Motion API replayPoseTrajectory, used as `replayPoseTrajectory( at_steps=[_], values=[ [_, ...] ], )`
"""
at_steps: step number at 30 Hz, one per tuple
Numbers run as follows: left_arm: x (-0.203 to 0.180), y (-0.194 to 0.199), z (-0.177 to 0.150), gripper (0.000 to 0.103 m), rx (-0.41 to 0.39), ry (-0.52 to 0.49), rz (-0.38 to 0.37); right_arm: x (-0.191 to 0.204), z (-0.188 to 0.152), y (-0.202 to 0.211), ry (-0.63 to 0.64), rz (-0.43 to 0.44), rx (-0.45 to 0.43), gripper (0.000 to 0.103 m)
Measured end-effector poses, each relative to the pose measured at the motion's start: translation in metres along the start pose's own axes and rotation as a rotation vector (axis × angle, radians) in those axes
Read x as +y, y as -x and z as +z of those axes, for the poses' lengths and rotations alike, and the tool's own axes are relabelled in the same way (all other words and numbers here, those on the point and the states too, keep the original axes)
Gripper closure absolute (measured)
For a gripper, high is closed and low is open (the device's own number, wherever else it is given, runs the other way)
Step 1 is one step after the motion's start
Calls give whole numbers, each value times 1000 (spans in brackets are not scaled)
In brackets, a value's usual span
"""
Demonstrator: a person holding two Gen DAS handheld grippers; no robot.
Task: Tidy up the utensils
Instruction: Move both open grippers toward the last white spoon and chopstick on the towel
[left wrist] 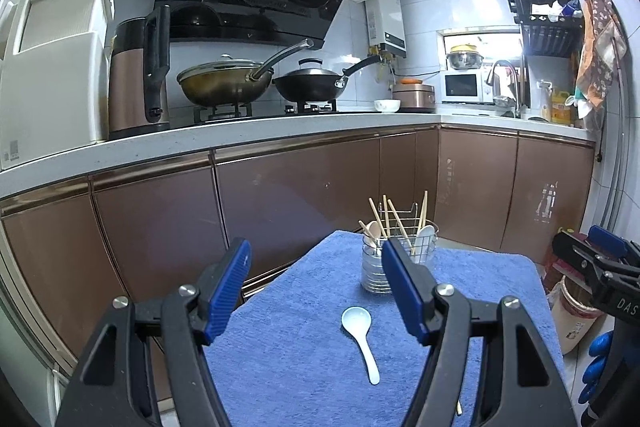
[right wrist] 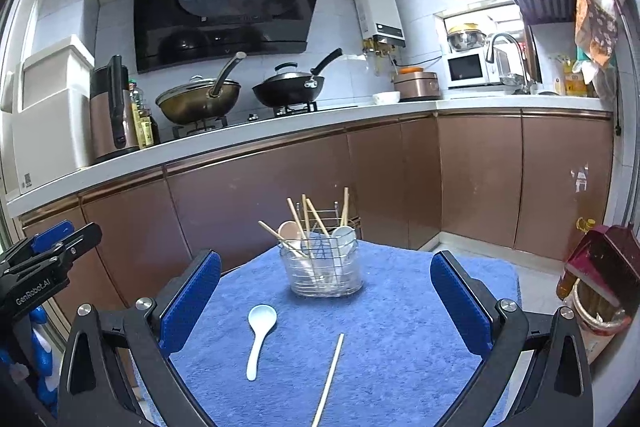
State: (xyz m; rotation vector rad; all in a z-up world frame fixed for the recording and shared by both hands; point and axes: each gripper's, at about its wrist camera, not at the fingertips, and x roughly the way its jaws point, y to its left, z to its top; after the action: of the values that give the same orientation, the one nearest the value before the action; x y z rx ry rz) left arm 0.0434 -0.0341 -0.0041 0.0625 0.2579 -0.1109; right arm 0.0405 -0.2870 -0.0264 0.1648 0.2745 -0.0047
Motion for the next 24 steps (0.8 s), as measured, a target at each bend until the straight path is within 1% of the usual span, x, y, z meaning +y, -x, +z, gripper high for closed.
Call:
replayPoseTrajectory(
  at_steps=[7, 10, 15, 19, 24],
  values=[
    [-6, -12, -1, 37, 47, -4, -33, -13, -1, -2, -22, -14, -3, 0],
    [-8, -18, -3, 37, 70, -2, -35, -17, -2, -5, -32, 3, 8, 0],
    [-7, -24, -4, 37, 100, 11, -25, -18, -4, -15, -21, 17, 45, 0],
    [-8, -30, -5, 37, 120, 14, -13, -24, -8, -22, -45, 39, 86, 0],
    [-11, -40, -5, 37, 137, 23, -10, -30, -14, -28, -53, 37, 116, 0]
  ],
)
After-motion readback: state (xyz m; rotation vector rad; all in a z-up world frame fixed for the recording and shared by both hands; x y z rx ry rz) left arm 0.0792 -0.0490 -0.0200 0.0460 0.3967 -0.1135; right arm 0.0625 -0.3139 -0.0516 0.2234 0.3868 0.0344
